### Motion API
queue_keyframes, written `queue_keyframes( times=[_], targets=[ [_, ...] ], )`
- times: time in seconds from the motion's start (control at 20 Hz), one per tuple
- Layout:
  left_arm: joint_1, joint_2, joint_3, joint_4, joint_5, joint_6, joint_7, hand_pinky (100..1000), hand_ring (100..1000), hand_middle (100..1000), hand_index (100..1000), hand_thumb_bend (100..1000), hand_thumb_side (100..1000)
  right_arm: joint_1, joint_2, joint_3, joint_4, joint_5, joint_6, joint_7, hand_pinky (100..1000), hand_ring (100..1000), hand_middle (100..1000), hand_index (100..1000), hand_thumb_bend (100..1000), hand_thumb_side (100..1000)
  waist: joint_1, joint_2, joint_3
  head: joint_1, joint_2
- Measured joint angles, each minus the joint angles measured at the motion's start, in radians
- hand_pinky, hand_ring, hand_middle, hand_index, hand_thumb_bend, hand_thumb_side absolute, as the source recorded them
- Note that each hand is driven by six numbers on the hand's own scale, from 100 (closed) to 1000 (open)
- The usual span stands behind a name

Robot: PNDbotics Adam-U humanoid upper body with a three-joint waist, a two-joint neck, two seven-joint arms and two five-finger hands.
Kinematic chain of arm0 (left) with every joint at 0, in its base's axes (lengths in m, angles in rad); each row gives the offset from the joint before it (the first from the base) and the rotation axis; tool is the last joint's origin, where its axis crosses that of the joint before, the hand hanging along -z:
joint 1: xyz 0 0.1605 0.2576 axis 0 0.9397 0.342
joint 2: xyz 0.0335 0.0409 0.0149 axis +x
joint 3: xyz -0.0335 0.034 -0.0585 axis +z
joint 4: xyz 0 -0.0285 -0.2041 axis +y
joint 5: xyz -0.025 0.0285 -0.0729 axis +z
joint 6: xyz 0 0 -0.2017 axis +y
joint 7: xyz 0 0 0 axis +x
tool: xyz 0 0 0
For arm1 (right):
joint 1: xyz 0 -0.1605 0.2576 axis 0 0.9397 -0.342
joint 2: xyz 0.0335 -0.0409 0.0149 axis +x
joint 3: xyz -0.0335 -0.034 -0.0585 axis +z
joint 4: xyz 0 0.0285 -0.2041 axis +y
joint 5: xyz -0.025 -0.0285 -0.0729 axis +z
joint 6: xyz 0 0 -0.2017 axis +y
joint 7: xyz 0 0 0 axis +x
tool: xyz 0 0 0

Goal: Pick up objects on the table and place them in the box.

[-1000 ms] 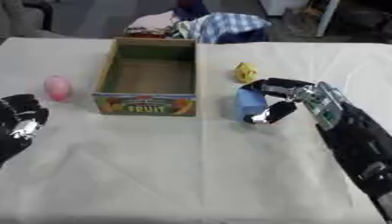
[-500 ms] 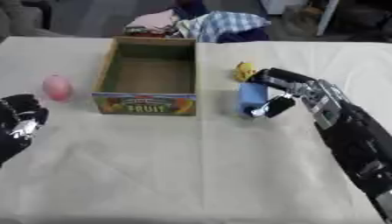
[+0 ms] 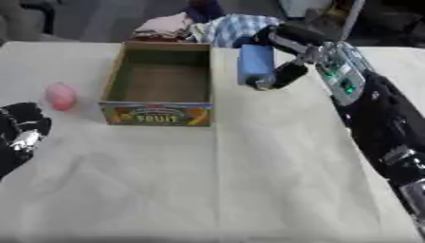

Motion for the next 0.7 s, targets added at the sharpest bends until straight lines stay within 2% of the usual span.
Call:
queue_keyframes(
  times=[0.5, 0.7],
  targets=[
    [-0.021, -0.001, -0.025, 0.000, 0.005, -0.002, -0.024, 752, 748, 662, 753, 429, 346, -0.098, 0.258, -0.108, 0.189, 0.247, 0.037, -0.088, 670, 645, 416, 659, 342, 258, 0.011, 0.002, 0.058, -0.042, 0.000],
    [-0.033, -0.001, -0.032, 0.000, 0.007, -0.002, -0.033, 752, 748, 662, 753, 429, 349, -0.111, 0.332, -0.155, 0.242, 0.352, 0.066, -0.142, 673, 652, 453, 697, 339, 273, 0.011, 0.011, 0.085, -0.062, 0.000]
  ],
)
